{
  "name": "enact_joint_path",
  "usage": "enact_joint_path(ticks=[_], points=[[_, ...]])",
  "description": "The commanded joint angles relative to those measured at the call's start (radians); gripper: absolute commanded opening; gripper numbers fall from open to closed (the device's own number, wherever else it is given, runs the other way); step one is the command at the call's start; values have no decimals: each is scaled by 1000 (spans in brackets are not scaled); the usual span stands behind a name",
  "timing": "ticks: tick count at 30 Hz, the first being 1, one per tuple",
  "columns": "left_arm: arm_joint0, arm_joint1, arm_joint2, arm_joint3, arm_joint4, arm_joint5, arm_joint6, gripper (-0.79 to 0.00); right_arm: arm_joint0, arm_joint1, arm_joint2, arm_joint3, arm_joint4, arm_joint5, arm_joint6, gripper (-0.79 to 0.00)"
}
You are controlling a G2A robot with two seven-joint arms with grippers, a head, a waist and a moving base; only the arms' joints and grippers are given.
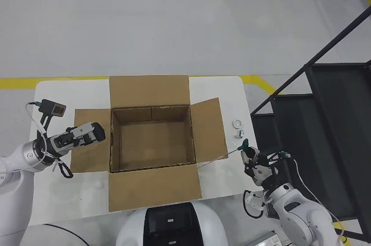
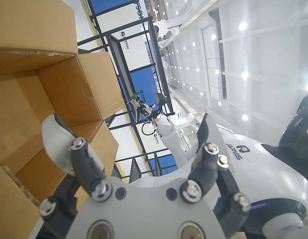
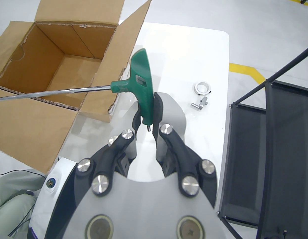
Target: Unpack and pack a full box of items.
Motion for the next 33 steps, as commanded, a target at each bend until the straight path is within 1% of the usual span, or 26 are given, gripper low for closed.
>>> enact_joint_path(ticks=[1,9,11,13,16,20,24,27,33], points=[[0,0,0,0,0,0,0,0,0,0,0,0,0,0,0,-785],[0,0,0,0,0,0,0,0,0,0,0,0,0,0,0,-785],[0,0,0,0,0,0,0,0,10,1,4,4,-26,5,-8,-785],[0,0,0,0,0,0,0,0,13,5,10,8,-48,-21,-6,-785],[0,0,0,0,0,0,0,0,1,12,60,16,-97,-72,-17,-785],[0,0,0,0,0,0,0,0,-19,23,157,47,-138,-151,-26,-785],[0,0,0,0,0,0,0,0,-4,32,198,102,-174,-204,-3,-785],[0,0,0,0,0,0,0,0,33,37,184,147,-224,-206,31,-785],[0,0,0,0,0,0,0,0,170,38,85,280,-299,-117,105,-785]])
